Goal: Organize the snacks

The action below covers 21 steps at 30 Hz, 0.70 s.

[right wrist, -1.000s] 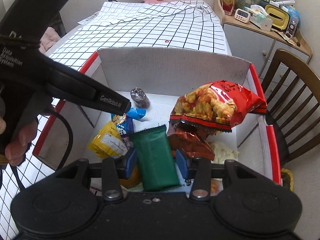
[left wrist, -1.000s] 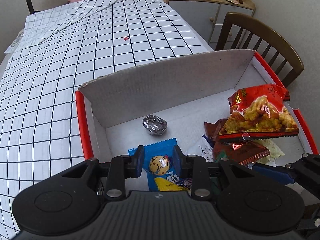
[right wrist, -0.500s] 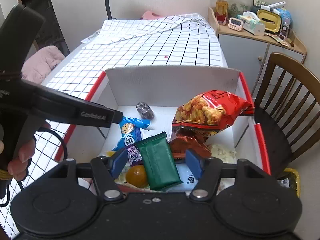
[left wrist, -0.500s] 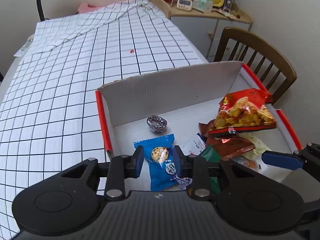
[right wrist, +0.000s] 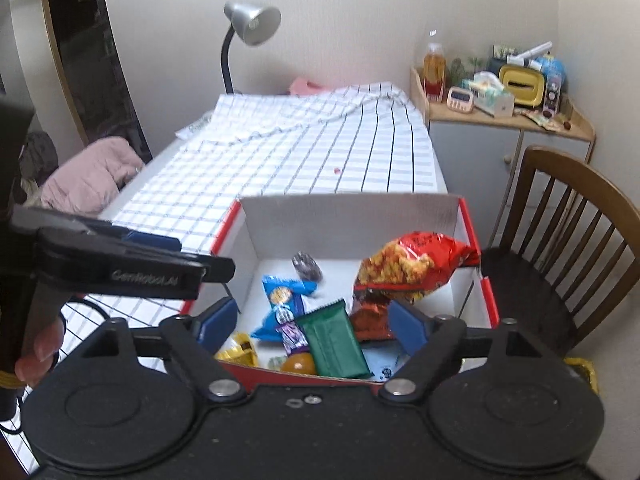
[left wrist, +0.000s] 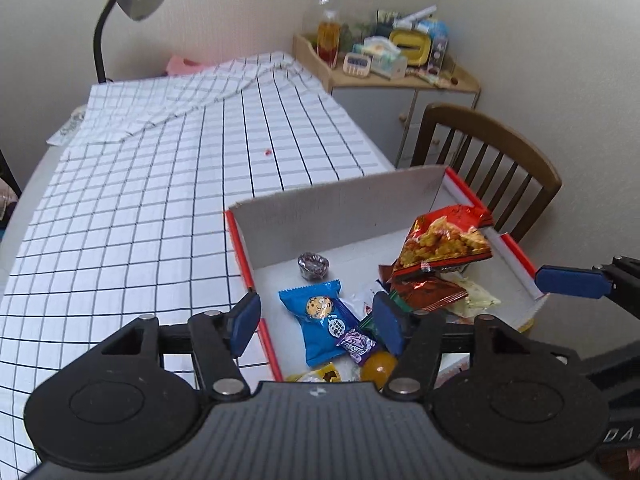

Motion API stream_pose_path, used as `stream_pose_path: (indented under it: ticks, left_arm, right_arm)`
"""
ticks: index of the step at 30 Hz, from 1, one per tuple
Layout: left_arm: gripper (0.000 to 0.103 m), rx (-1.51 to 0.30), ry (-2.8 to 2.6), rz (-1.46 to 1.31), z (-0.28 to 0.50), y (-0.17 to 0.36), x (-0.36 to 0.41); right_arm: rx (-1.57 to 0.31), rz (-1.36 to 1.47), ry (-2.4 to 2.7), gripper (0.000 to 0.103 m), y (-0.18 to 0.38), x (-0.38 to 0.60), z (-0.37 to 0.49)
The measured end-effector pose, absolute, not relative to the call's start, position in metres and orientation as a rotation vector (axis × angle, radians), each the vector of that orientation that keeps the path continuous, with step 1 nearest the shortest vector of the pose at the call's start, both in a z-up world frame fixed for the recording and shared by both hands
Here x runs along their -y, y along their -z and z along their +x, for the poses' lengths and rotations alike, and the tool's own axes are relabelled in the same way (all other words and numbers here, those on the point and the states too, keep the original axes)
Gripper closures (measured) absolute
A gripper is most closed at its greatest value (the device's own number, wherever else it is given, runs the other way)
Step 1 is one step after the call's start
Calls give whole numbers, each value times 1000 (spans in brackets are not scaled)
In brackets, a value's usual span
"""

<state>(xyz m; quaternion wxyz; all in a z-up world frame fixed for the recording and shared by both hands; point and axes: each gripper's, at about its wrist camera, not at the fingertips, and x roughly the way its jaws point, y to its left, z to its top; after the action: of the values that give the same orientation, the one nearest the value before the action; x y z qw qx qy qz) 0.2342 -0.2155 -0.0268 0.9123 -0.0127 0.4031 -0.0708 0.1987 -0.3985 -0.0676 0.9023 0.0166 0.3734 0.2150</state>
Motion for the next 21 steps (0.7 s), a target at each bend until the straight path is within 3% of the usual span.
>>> stream_pose_path:
  ticks: [3,7,10,16,21]
  left_arm:
    - [30,-798,145,-30,221,19,209]
    - [29,-762,146,-44,205,11,200]
    - [20,-741,135,-60,195,7,192]
    - [19,-711,126,-121,179,2,174]
    - [11,-669,132,-138,164,-3,168]
  right_arm:
    - [-739,52,-450,12,59,399,190]
    - [-677,77,-454,5,48,401,175]
    - [-633,118,-459,2,40,404,164]
    - [-572,176,-441,0,31,409,148]
    - [-577,207,-407,0,34,410,139]
